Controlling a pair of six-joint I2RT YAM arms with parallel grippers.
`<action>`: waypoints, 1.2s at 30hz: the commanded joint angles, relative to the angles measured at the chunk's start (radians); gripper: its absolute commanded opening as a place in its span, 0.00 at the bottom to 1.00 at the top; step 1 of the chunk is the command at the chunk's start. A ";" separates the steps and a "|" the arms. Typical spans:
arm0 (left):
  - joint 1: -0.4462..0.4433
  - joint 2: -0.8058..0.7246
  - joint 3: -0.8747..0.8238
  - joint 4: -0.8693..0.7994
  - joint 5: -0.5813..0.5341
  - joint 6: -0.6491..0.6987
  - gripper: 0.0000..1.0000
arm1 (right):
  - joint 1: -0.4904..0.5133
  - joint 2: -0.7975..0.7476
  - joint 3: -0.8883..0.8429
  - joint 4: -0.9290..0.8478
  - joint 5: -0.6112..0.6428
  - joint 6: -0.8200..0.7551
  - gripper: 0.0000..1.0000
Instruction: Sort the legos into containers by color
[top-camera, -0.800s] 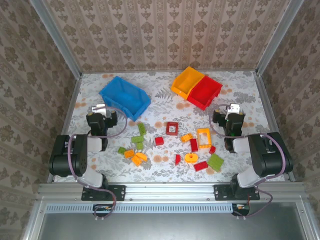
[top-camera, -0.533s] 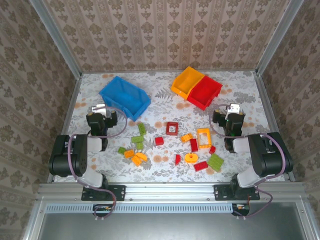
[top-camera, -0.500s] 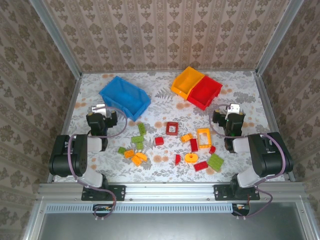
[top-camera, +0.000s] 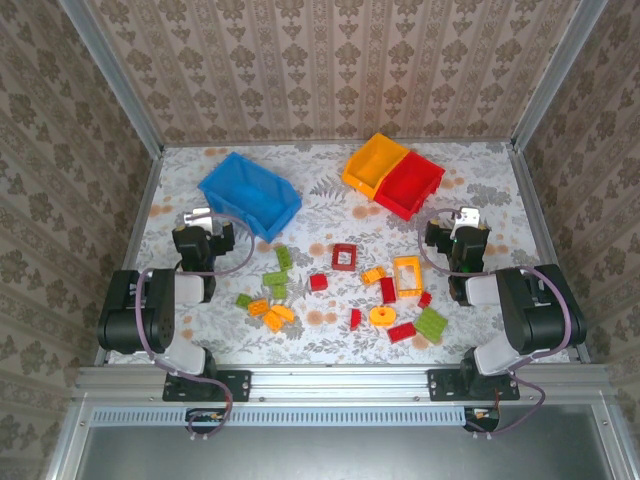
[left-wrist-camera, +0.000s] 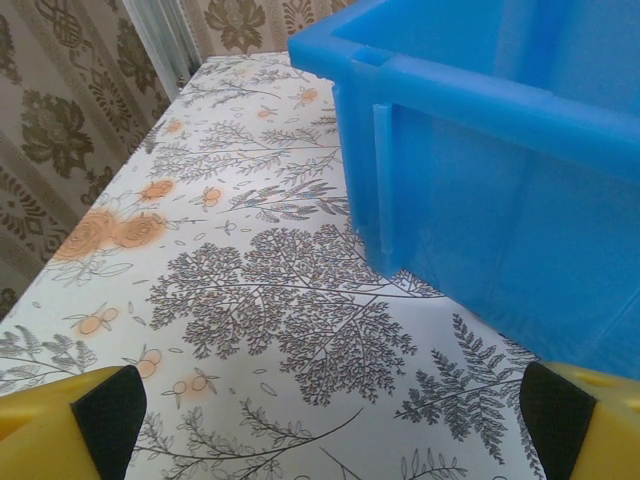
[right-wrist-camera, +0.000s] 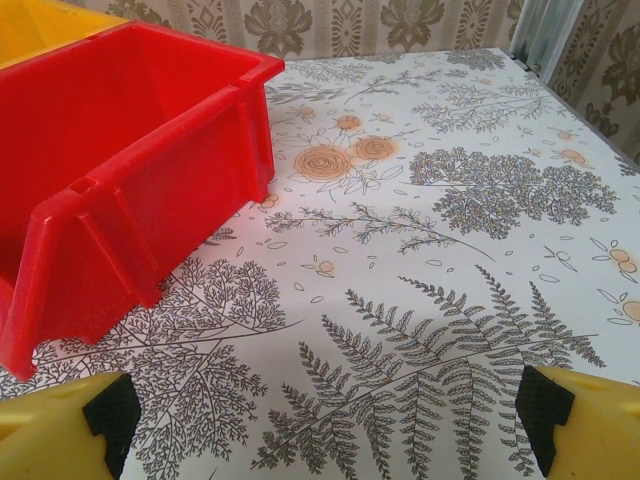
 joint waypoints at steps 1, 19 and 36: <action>-0.109 -0.173 0.034 -0.139 -0.162 0.094 1.00 | 0.049 -0.170 0.026 -0.111 0.052 -0.052 1.00; -0.070 -0.029 0.892 -1.573 0.209 -0.852 0.83 | 0.002 -0.286 0.732 -1.315 -0.269 0.584 0.81; -0.078 0.325 1.114 -1.646 0.236 -0.739 0.42 | -0.018 0.170 0.972 -1.403 -0.367 0.552 0.74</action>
